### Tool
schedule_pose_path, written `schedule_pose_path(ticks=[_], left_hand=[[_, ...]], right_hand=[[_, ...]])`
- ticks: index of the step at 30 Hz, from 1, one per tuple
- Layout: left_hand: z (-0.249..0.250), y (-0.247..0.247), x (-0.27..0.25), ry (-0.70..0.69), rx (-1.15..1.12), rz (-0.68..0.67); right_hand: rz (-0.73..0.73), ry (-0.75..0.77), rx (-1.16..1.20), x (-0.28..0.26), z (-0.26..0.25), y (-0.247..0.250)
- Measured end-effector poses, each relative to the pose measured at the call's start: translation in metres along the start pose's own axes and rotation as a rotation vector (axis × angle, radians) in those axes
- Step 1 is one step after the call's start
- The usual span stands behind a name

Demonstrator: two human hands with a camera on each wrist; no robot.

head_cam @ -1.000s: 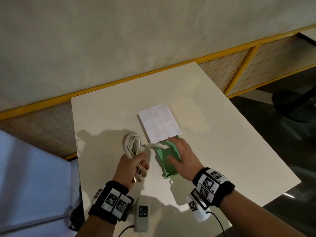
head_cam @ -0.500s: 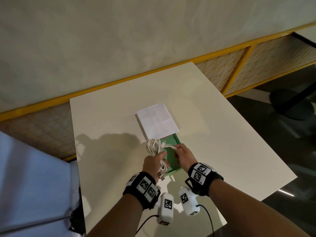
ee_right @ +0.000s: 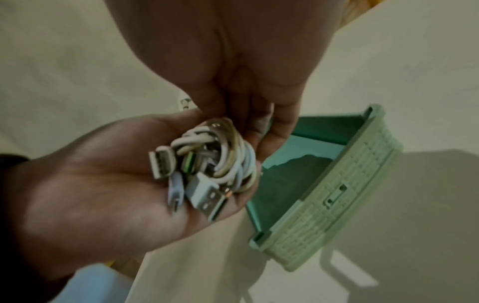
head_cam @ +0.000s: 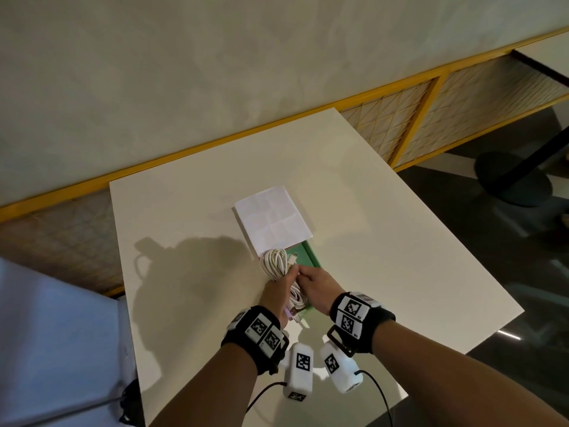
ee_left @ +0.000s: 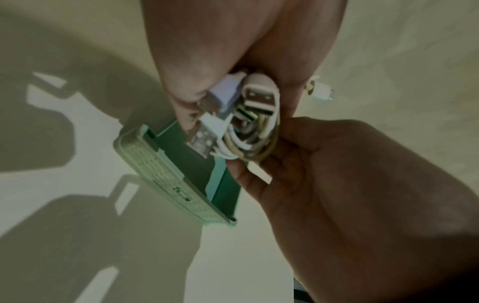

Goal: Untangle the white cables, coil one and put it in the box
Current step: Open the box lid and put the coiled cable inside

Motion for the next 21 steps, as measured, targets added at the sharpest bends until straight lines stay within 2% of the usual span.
schedule_pose_path(ticks=[2, 4, 7, 10, 16, 21], left_hand=[[-0.007, 0.003, 0.013, 0.014, -0.019, -0.045], [0.005, -0.004, -0.004, -0.008, -0.049, -0.077], [0.018, -0.014, -0.02, -0.041, -0.041, -0.148], [0.022, -0.019, -0.024, -0.045, 0.005, -0.19], [0.019, -0.011, -0.017, 0.007, 0.052, -0.186], [0.016, -0.011, -0.012, 0.064, 0.154, -0.29]], right_hand=[[-0.11, -0.037, -0.007, -0.001, -0.001, -0.007], [-0.249, -0.051, -0.014, -0.003, -0.001, -0.016], [-0.327, -0.005, -0.058, -0.004, -0.004, -0.02], [-0.287, 0.063, -0.177, -0.001, -0.007, -0.018], [-0.096, 0.134, -0.263, -0.001, -0.018, -0.009], [-0.034, 0.146, -0.307, -0.007, -0.024, -0.007]])
Point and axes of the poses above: each hand's wrist, its own x-axis towards the middle knuckle, its own y-axis out of the back of the hand, z = x × y, the point moved 7 cm from there along x, towards the middle knuckle, and after that the axes turned 10 degrees about -z, right-handed, at the moved point
